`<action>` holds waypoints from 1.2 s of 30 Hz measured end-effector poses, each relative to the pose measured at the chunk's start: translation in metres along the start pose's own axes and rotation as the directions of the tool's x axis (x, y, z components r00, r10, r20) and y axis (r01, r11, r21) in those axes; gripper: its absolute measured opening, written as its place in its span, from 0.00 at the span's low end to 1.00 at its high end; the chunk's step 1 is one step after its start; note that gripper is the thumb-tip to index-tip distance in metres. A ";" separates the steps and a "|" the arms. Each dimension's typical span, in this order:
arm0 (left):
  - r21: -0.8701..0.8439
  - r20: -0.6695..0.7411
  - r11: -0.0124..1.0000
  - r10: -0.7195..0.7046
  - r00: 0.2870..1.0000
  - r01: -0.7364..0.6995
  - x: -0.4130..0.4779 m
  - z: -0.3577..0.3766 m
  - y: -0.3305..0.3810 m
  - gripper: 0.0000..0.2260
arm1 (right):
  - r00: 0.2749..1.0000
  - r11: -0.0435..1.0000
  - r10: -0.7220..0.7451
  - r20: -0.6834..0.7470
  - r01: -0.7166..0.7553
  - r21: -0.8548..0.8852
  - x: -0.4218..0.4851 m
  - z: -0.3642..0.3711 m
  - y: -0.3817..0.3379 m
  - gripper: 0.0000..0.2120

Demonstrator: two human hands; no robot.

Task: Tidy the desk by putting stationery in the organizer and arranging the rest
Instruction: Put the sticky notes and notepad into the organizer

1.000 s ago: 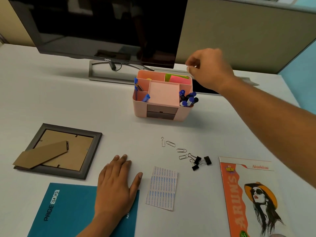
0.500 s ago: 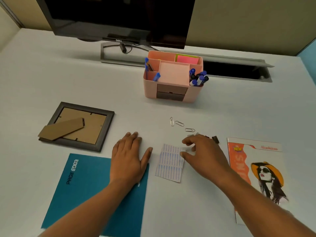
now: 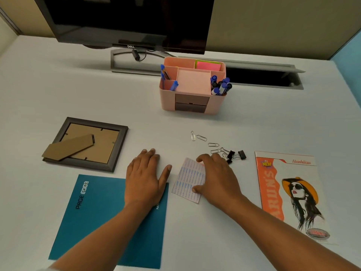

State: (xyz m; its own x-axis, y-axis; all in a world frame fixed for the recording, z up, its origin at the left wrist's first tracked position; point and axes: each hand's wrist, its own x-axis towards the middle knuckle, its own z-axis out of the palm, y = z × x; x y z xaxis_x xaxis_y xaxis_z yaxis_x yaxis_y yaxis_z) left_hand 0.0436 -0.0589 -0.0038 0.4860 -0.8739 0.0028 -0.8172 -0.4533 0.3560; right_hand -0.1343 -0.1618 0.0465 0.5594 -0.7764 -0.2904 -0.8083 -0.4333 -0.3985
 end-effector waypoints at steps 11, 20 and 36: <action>-0.015 0.000 1.000 -0.005 1.000 0.005 -0.001 0.001 -0.001 0.29 | 0.964 0.940 -0.123 -0.237 0.190 0.284 0.003 -0.038 0.003 0.02; -0.016 0.018 1.000 -0.004 1.000 0.005 0.000 0.002 -0.002 0.29 | 0.612 0.866 -0.340 -0.714 0.499 0.016 0.062 -0.176 -0.013 0.07; -0.004 0.068 1.000 -0.026 0.997 0.027 0.001 0.003 -0.003 0.30 | 0.716 0.918 -0.397 -0.574 0.323 -0.232 0.218 -0.208 -0.003 0.09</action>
State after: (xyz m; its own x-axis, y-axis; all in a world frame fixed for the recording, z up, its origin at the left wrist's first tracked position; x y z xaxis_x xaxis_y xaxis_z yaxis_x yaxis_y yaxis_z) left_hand 0.0458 -0.0585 -0.0080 0.4849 -0.8717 -0.0706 -0.8028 -0.4757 0.3595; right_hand -0.0482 -0.4249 0.1650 0.6160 -0.6467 0.4497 -0.6037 -0.7543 -0.2578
